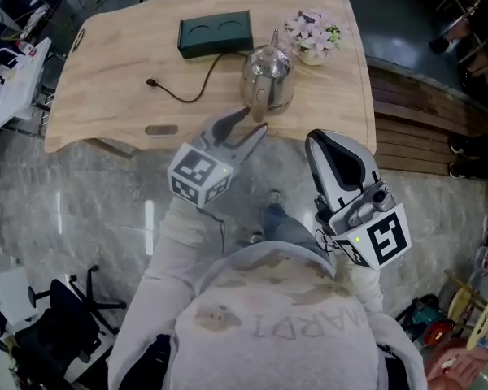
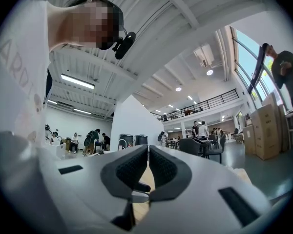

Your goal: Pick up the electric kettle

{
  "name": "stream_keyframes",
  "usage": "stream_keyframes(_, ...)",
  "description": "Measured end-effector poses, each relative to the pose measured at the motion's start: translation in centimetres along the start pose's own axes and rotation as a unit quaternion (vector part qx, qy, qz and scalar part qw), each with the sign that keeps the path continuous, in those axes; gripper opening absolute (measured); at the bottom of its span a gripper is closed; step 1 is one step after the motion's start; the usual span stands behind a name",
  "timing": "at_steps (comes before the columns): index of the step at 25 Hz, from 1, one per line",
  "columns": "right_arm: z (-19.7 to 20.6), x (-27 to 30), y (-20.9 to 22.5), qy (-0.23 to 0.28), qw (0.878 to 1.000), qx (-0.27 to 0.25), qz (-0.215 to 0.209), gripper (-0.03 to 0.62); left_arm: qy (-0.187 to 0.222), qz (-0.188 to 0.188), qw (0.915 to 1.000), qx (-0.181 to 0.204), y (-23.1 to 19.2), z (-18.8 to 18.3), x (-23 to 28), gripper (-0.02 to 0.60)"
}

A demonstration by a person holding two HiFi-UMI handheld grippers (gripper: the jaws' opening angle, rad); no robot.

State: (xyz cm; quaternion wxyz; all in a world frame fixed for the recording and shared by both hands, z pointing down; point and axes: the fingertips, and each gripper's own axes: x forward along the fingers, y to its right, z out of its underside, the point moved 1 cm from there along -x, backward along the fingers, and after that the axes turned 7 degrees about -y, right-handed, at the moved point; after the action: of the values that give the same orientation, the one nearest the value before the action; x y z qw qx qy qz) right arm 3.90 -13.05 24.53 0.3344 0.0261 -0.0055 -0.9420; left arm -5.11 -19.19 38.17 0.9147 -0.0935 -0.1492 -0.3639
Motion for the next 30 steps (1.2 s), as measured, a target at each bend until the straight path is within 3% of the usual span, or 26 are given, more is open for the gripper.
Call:
stream_keyframes(11, 1.0, 1.5, 4.4, -0.017, 1.000, 0.004, 0.007, 0.020, -0.044, 0.007, 0.9987, -0.024, -4.1, 2.4, 4.2, 0.179)
stream_keyframes(30, 1.8, 2.3, 7.4, -0.037, 0.999, 0.007, 0.023, 0.020, -0.122, 0.106, 0.9868, -0.013, -4.5, 6.2, 8.0, 0.206)
